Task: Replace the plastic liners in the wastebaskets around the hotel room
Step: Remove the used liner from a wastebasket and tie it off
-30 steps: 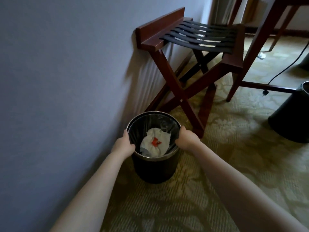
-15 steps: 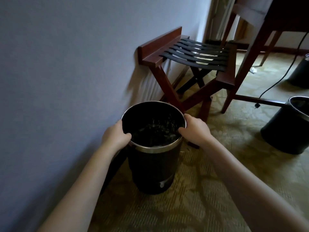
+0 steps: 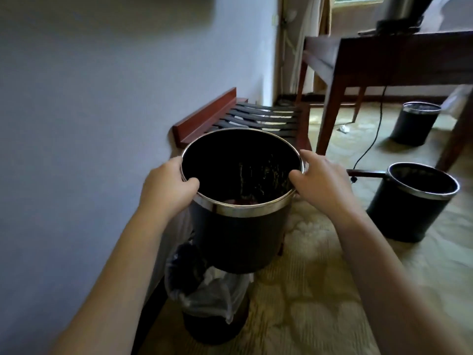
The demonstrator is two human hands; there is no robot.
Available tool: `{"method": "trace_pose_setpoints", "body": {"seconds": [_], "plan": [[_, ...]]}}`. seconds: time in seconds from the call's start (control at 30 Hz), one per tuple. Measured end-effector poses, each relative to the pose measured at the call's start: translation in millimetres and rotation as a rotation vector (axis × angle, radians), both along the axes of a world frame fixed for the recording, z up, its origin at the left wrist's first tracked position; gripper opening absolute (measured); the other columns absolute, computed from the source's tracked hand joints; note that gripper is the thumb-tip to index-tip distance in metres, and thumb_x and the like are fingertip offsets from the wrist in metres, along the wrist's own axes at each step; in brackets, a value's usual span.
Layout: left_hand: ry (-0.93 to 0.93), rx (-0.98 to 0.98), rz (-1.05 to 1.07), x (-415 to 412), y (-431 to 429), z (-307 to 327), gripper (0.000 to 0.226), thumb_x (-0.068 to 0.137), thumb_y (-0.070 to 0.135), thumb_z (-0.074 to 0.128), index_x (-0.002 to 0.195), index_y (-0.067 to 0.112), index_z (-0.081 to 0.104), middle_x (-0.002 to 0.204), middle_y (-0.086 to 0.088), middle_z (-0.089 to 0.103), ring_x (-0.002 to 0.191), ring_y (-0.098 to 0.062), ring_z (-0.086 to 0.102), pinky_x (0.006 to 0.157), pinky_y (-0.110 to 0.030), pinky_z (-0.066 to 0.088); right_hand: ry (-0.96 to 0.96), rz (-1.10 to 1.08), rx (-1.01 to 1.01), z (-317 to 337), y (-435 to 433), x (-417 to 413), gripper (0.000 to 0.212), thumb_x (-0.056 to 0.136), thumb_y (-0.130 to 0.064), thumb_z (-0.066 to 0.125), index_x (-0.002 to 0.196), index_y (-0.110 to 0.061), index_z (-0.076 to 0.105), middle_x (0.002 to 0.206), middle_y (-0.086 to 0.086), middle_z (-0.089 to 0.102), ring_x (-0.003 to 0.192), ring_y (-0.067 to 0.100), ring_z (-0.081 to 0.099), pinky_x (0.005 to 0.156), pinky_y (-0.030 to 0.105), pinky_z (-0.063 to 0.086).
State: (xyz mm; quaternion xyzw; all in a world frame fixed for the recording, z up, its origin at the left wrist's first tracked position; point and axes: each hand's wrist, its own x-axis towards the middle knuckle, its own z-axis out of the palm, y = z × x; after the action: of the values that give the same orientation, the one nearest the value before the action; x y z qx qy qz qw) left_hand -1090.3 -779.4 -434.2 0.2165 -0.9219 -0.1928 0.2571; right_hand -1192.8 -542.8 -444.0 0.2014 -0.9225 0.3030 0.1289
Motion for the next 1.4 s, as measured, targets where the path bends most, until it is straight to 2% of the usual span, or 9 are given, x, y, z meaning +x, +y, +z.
{"method": "trace_pose_setpoints", "body": {"seconds": [0.1, 0.27, 0.5, 0.6, 0.77, 0.93, 1.07, 1.2, 1.4], "plan": [[0.008, 0.04, -0.103, -31, 35, -13, 0.027, 0.079, 0.014, 0.057, 0.105, 0.017, 0.062, 0.062, 0.005, 0.049, 0.077, -0.029, 0.051, 0.066, -0.03, 0.034, -0.003, -0.088, 0.0, -13, 42, -10, 0.033, 0.09, -0.026, 0.05, 0.121, -0.02, 0.059, 0.089, -0.001, 0.058, 0.081, 0.017, 0.047, 0.066, 0.03, 0.032], [-0.07, 0.115, -0.229, -75, 101, -56, 0.02, 0.08, 0.014, 0.056, 0.099, 0.018, 0.061, 0.063, 0.003, 0.054, 0.074, -0.026, 0.054, 0.064, -0.03, 0.035, -0.114, -0.234, 0.082, -55, 113, -26, 0.034, 0.091, -0.026, 0.052, 0.123, -0.017, 0.056, 0.099, 0.007, 0.063, 0.081, 0.02, 0.045, 0.069, 0.03, 0.036], [-0.265, 0.289, -0.295, -119, 172, -135, 0.034, 0.082, 0.016, 0.055, 0.115, 0.022, 0.06, 0.085, -0.001, 0.065, 0.084, -0.025, 0.061, 0.068, -0.03, 0.045, -0.23, -0.348, 0.198, -113, 181, -60, 0.012, 0.086, -0.026, 0.052, 0.09, -0.014, 0.051, 0.084, 0.001, 0.06, 0.076, 0.023, 0.055, 0.059, 0.032, 0.039], [-0.299, 0.325, -0.266, -128, 203, -167, 0.042, 0.083, 0.015, 0.056, 0.124, 0.023, 0.056, 0.099, -0.005, 0.068, 0.095, -0.028, 0.061, 0.078, -0.031, 0.047, -0.389, -0.398, 0.196, -148, 204, -65, 0.014, 0.088, -0.023, 0.053, 0.096, -0.012, 0.05, 0.087, 0.004, 0.059, 0.081, 0.025, 0.056, 0.058, 0.031, 0.039], [-0.405, 0.381, -0.246, -139, 235, -222, 0.057, 0.084, 0.016, 0.058, 0.138, 0.025, 0.042, 0.116, -0.005, 0.065, 0.107, -0.028, 0.06, 0.092, -0.036, 0.049, -0.613, -0.452, 0.138, -211, 227, -64, 0.042, 0.084, -0.014, 0.051, 0.124, -0.013, 0.041, 0.095, 0.011, 0.057, 0.097, 0.036, 0.06, 0.071, 0.033, 0.046], [-0.487, 0.477, -0.175, -132, 243, -270, 0.057, 0.087, 0.01, 0.055, 0.139, 0.026, 0.039, 0.124, -0.008, 0.061, 0.114, -0.03, 0.057, 0.095, -0.037, 0.047, -0.609, -0.44, 0.144, -257, 227, -54, 0.051, 0.088, -0.012, 0.045, 0.137, -0.022, 0.03, 0.095, 0.012, 0.06, 0.092, 0.037, 0.06, 0.07, 0.036, 0.048], [-0.518, 0.436, -0.181, -124, 231, -287, 0.059, 0.091, 0.015, 0.054, 0.144, 0.026, 0.031, 0.127, -0.009, 0.059, 0.115, -0.031, 0.056, 0.091, -0.037, 0.046, -0.573, -0.424, 0.22, -268, 216, -52, 0.044, 0.093, -0.017, 0.042, 0.135, -0.017, 0.029, 0.094, 0.01, 0.061, 0.088, 0.033, 0.059, 0.065, 0.035, 0.044], [-0.582, 0.316, -0.276, -126, 226, -286, 0.058, 0.092, 0.032, 0.054, 0.144, 0.024, 0.029, 0.13, -0.008, 0.057, 0.118, -0.032, 0.054, 0.094, -0.04, 0.047, -0.476, -0.481, 0.355, -259, 213, -53, 0.048, 0.095, -0.03, 0.043, 0.136, -0.01, 0.03, 0.114, 0.011, 0.062, 0.105, 0.033, 0.057, 0.072, 0.037, 0.04], [-0.377, 0.284, -0.27, -114, 218, -269, 0.06, 0.096, 0.036, 0.049, 0.147, 0.011, 0.03, 0.152, -0.009, 0.031, 0.137, -0.026, 0.033, 0.109, -0.042, 0.035, -0.244, -0.299, 0.222, -239, 163, -51, 0.038, 0.093, -0.029, 0.044, 0.125, -0.009, 0.037, 0.099, 0.009, 0.066, 0.09, 0.031, 0.063, 0.068, 0.037, 0.047]]}}
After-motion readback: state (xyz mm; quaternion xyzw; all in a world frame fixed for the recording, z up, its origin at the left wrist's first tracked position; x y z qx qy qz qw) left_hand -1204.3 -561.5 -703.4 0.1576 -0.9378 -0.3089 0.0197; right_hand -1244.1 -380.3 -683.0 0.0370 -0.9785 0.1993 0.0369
